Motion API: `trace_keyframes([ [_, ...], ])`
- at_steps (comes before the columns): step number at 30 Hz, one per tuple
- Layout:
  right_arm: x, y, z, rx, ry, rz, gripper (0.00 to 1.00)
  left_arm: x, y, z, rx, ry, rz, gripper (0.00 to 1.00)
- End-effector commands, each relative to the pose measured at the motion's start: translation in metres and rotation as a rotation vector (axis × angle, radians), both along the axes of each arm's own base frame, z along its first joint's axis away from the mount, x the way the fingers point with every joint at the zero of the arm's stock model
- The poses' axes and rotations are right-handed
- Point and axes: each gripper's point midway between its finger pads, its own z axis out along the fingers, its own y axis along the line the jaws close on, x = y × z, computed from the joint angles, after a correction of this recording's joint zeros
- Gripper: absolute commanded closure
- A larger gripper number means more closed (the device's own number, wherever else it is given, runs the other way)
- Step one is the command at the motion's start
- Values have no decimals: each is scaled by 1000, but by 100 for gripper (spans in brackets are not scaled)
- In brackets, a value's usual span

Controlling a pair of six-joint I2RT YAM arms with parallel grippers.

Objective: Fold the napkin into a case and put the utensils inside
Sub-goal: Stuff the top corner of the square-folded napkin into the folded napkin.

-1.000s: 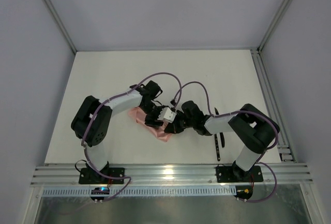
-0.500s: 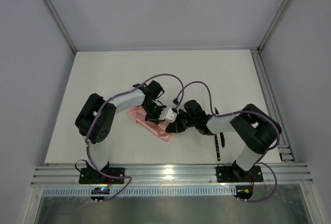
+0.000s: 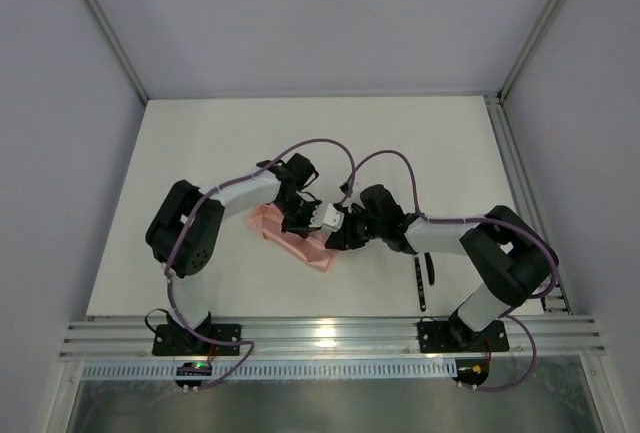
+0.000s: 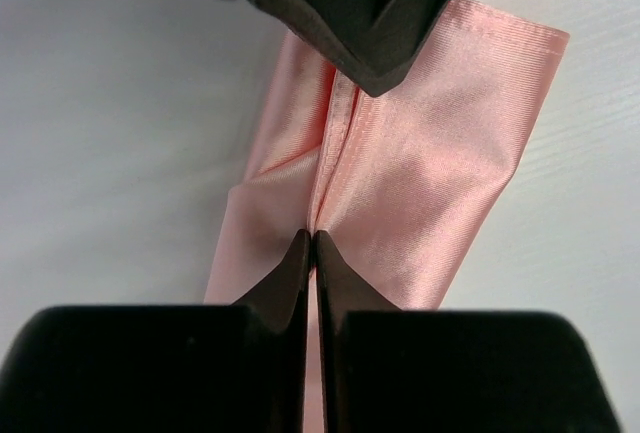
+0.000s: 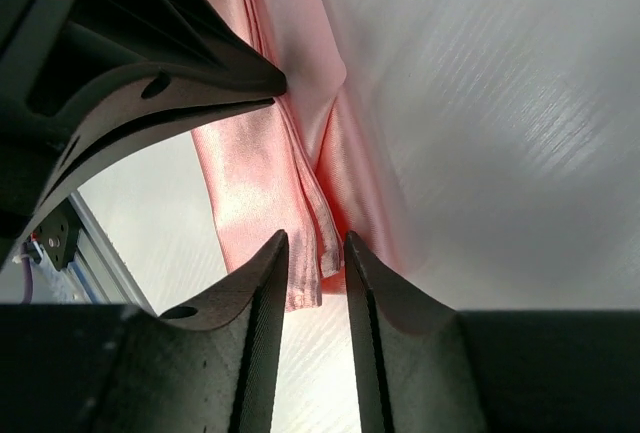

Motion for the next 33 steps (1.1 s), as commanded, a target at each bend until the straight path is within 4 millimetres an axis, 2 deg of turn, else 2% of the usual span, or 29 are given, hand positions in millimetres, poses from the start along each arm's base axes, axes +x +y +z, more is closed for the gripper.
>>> trace_keyframes([
  [1, 18, 20, 27, 71, -99, 28, 66, 14, -6, 8, 6, -31, 45, 100],
  [8, 22, 18, 47, 92, -136, -3, 63, 20, -6, 9, 17, -41, 90, 100],
  [15, 13, -9, 73, 61, -210, -105, 59, 20, -6, 5, 23, -31, 106, 100],
  [21, 1, 7, 86, 94, -263, -94, 59, 23, -4, 4, 24, -25, 123, 100],
  [23, -1, 8, 81, 121, -253, -104, 59, 23, -3, 3, 27, -19, 128, 100],
  [24, 1, 13, 89, 164, -274, -106, 59, 24, -3, 3, 29, -22, 130, 100],
  [29, 3, 22, 77, 179, -274, -113, 59, 22, -6, 3, 13, 7, 144, 100],
  [33, 11, 18, 71, 169, -300, -158, 59, 24, -7, 8, -15, 33, 170, 100],
])
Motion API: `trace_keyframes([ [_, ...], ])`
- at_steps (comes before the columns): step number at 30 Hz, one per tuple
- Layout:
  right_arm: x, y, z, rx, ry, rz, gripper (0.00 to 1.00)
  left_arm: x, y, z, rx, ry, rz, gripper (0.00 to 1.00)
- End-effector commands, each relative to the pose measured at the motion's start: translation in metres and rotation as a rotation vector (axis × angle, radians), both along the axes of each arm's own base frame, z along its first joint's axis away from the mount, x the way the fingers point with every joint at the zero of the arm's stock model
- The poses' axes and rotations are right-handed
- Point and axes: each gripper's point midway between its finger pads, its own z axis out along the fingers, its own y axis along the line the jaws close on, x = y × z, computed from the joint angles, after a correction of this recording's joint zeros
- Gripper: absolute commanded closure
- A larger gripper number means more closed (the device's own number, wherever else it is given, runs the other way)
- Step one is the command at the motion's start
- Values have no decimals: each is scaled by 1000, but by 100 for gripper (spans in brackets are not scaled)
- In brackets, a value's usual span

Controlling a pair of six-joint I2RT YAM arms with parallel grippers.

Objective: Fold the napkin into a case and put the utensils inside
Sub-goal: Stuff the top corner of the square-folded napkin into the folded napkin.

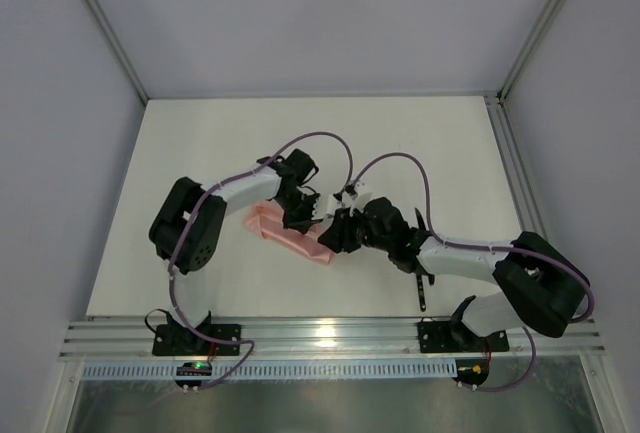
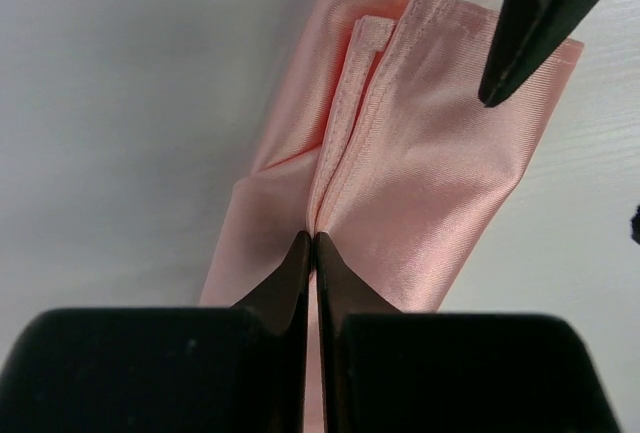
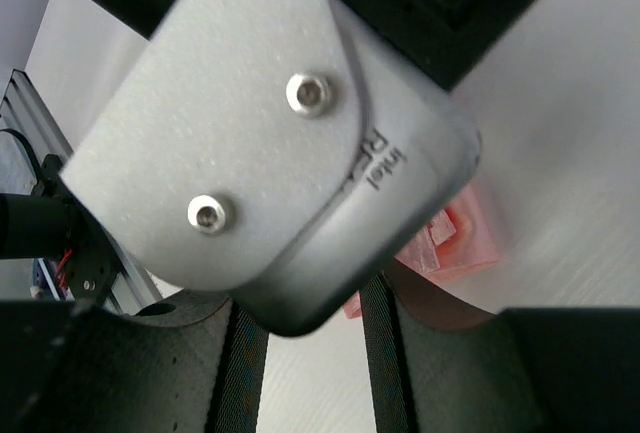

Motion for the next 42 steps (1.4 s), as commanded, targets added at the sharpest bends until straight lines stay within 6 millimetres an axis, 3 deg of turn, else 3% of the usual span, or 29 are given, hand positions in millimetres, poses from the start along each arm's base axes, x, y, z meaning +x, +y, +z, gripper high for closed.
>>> trace_keyframes([
  [1, 16, 3, 15, 63, -89, -66, 59, 9, -9, 11, -65, 14, 38, 100],
  [5, 15, -10, -3, 11, -109, -110, 59, 10, -9, 17, -95, 36, 58, 100],
  [11, 16, 2, -11, -55, -202, -101, 56, 10, -8, 19, -105, 51, 67, 100],
  [23, 31, 9, -40, -160, -139, -140, 53, 10, -3, 23, -116, 69, 73, 100],
  [29, 25, 22, -68, -166, -48, -98, 52, 13, 0, 25, -127, 76, 84, 100],
  [32, 20, 19, -89, -202, -7, -88, 53, 14, 1, 27, -134, 81, 97, 100],
  [34, 15, 17, -101, -224, 17, -75, 58, 19, 1, 29, -143, 84, 118, 100],
  [37, 13, 16, -106, -228, 28, -69, 75, 24, 4, 28, -133, 93, 160, 100],
  [40, 13, 14, -105, -229, 20, -71, 88, 24, 6, 28, -139, 107, 179, 100],
  [41, 14, 13, -104, -229, 16, -75, 96, 25, 8, 29, -138, 111, 184, 100],
  [42, 14, 13, -103, -223, 14, -75, 96, 24, 9, 30, -137, 113, 186, 100],
])
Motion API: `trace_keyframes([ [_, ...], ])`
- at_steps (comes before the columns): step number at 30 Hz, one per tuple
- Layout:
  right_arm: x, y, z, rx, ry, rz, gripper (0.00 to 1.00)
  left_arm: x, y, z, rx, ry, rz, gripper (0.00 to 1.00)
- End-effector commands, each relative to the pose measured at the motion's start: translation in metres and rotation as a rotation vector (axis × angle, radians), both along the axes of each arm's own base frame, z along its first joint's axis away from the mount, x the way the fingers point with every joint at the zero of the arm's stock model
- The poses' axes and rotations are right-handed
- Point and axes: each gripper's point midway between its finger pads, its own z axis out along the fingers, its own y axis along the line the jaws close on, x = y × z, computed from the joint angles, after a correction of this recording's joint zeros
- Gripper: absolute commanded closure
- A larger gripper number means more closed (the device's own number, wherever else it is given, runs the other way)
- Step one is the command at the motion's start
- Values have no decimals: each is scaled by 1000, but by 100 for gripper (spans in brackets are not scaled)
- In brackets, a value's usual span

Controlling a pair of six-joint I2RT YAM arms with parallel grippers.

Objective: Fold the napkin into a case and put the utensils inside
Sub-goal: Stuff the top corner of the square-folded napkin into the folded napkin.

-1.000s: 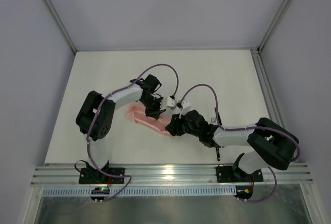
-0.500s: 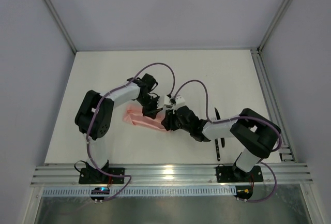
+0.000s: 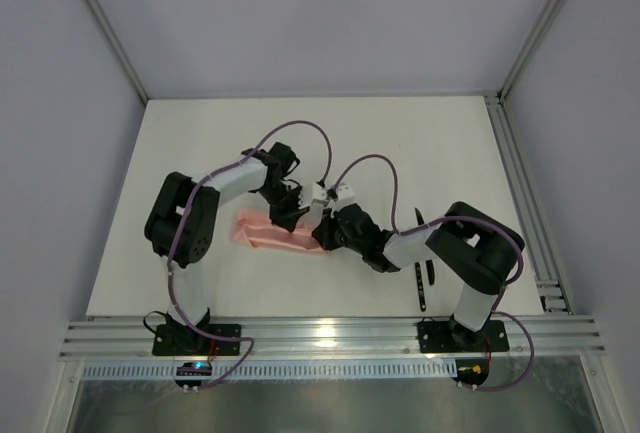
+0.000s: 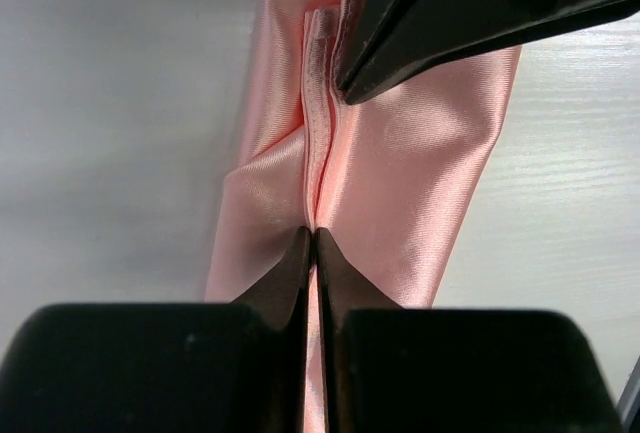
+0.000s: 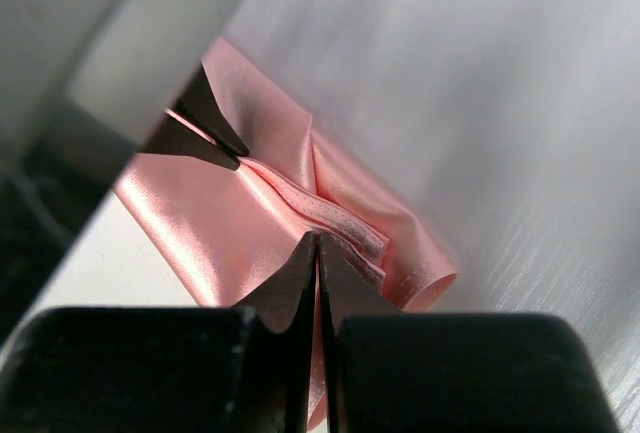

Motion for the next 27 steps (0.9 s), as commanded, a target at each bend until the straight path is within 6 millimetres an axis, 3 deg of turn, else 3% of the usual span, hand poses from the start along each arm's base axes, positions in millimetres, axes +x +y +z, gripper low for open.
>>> trace_keyframes([
  [1, -27, -17, -37, -100, 94, 48, 96, 17, -24, 30, -135, -28, 21, 99],
  [5, -25, -15, -29, -79, 81, 58, 96, 14, -24, 41, -131, -4, 23, 69],
  [8, -28, -11, -24, -20, 105, 80, 96, 19, -35, 63, -207, -45, -18, 55],
  [11, -29, -9, -18, 39, 119, 89, 96, 10, -45, 76, -339, -131, -232, 45],
  [14, -28, -8, -19, 63, 137, 96, 96, -4, -43, 71, -367, -185, -430, 38],
  [17, -27, -9, -22, 67, 151, 97, 96, 1, -44, 51, -301, -196, -545, 38],
  [21, -25, -9, -25, 92, 166, 98, 96, -1, -41, 53, -294, -188, -590, 37],
  [27, -22, -16, -23, 148, 182, 69, 96, 1, -39, 25, -204, -205, -602, 43],
])
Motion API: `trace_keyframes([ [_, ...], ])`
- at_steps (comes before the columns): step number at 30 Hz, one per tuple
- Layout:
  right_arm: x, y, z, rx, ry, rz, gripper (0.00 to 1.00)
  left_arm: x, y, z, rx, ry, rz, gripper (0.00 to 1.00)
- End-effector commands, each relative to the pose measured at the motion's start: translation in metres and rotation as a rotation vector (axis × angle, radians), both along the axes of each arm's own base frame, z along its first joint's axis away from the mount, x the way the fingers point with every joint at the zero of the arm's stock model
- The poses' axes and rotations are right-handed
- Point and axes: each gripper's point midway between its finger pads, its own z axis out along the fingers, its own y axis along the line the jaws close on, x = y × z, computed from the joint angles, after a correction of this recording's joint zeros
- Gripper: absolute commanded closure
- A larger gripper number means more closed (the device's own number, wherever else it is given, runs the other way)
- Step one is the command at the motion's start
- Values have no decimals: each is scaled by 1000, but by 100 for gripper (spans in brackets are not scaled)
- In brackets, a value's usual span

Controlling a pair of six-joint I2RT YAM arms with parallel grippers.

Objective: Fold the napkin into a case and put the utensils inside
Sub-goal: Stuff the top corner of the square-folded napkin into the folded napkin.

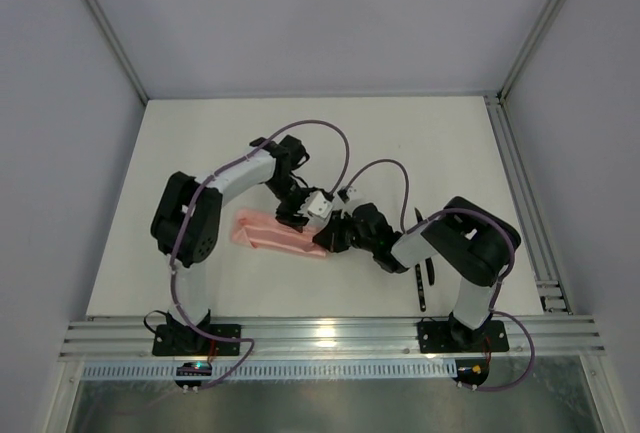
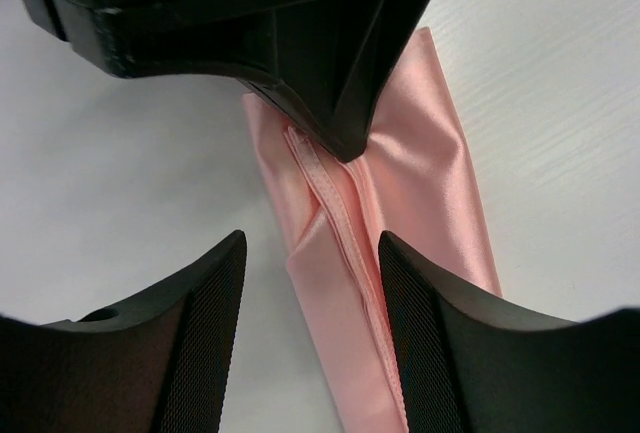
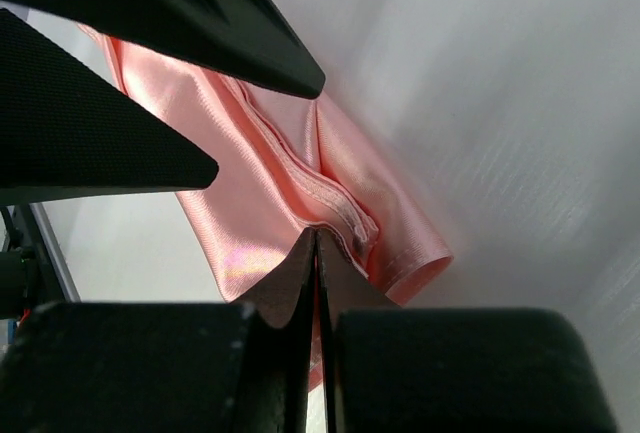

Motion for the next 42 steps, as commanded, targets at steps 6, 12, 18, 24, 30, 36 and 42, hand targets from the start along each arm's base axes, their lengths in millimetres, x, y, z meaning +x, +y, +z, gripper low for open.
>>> trace_keyframes([
  [6, -8, -12, -15, -28, 47, -6, 96, -9, -4, -19, 46, 26, -60, 43],
  [12, -6, -13, -5, -8, 30, -18, 96, -9, -2, -35, 123, 15, -32, 49],
  [18, 1, -10, 7, 22, 17, -35, 96, -8, 4, -36, 170, 17, -22, 54],
  [24, 3, -8, 9, 32, 17, -38, 96, -8, 11, -42, 230, 23, 3, 66],
  [30, 3, -5, 7, 32, 27, -26, 96, -2, -2, -27, 148, -23, 28, 45],
  [36, 2, -7, 5, 29, 31, -28, 96, 3, -14, -4, 70, -36, 56, 48],
  [42, 2, -5, 4, 36, 36, -25, 96, -10, -7, 3, 45, 19, 11, 58],
])
